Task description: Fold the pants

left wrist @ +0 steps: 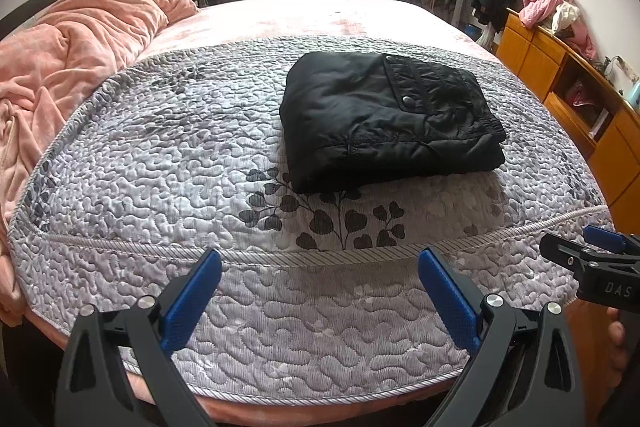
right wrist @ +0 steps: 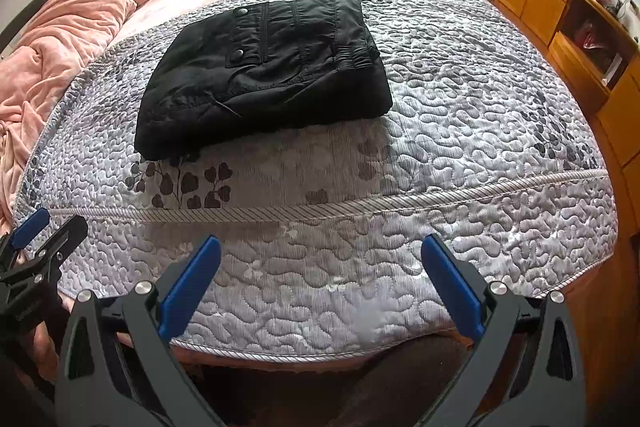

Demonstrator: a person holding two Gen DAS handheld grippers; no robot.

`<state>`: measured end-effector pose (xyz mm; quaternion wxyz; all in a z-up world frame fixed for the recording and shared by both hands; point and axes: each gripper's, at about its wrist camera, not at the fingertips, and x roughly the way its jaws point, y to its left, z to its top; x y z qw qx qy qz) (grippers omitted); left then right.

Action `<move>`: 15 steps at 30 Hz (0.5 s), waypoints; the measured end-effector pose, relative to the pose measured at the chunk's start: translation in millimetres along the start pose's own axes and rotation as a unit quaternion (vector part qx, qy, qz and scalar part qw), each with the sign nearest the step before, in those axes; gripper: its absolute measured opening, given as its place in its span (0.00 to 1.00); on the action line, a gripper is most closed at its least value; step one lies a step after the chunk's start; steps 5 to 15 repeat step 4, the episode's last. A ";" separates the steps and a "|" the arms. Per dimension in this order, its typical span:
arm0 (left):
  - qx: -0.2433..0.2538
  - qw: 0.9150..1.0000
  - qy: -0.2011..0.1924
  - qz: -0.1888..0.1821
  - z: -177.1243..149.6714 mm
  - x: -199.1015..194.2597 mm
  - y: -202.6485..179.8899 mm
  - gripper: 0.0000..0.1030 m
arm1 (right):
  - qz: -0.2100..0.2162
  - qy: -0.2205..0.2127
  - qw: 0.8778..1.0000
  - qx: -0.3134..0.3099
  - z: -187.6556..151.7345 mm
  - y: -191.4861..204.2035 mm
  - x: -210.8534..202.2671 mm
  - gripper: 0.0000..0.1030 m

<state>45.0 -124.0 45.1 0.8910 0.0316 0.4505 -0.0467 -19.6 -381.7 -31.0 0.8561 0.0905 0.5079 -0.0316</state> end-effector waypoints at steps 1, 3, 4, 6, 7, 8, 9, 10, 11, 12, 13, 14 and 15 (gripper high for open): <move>0.000 1.000 0.000 -0.001 0.2 0.2 0.4 0.96 | 0.001 0.000 1.000 0.001 0.1 -0.5 0.0 0.97; -0.001 1.000 0.001 -0.003 0.2 0.0 1.0 0.96 | 0.001 0.000 1.000 0.002 0.2 -1.1 0.1 0.97; -0.002 1.000 0.000 -0.004 0.1 -0.3 1.2 0.96 | 0.002 0.001 1.000 0.003 0.6 -1.5 0.3 0.97; -0.002 1.000 0.000 -0.004 0.1 -0.3 1.2 0.96 | 0.002 0.001 1.000 0.003 0.6 -1.5 0.3 0.97; -0.002 1.000 0.000 -0.004 0.1 -0.3 1.2 0.96 | 0.002 0.001 1.000 0.003 0.6 -1.5 0.3 0.97; -0.002 1.000 0.000 -0.004 0.1 -0.3 1.2 0.96 | 0.002 0.001 1.000 0.003 0.6 -1.5 0.3 0.97; -0.002 1.000 0.000 -0.004 0.1 -0.3 1.2 0.96 | 0.002 0.001 1.000 0.003 0.6 -1.5 0.3 0.97; -0.002 1.000 0.000 -0.004 0.1 -0.3 1.2 0.96 | 0.002 0.001 1.000 0.003 0.6 -1.5 0.3 0.97; -0.002 1.000 0.000 -0.004 0.1 -0.3 1.2 0.96 | 0.002 0.001 1.000 0.003 0.6 -1.5 0.3 0.97; -0.002 1.000 0.000 -0.004 0.1 -0.3 1.2 0.96 | 0.002 0.001 1.000 0.003 0.6 -1.5 0.3 0.97; -0.002 1.000 0.000 -0.004 0.1 -0.3 1.2 0.96 | 0.002 0.001 1.000 0.003 0.6 -1.5 0.3 0.97; -0.002 1.000 0.000 -0.004 0.1 -0.3 1.2 0.96 | 0.002 0.001 1.000 0.003 0.6 -1.5 0.3 0.97; -0.002 1.000 0.000 -0.004 0.1 -0.3 1.2 0.96 | 0.002 0.001 1.000 0.003 0.6 -1.5 0.3 0.97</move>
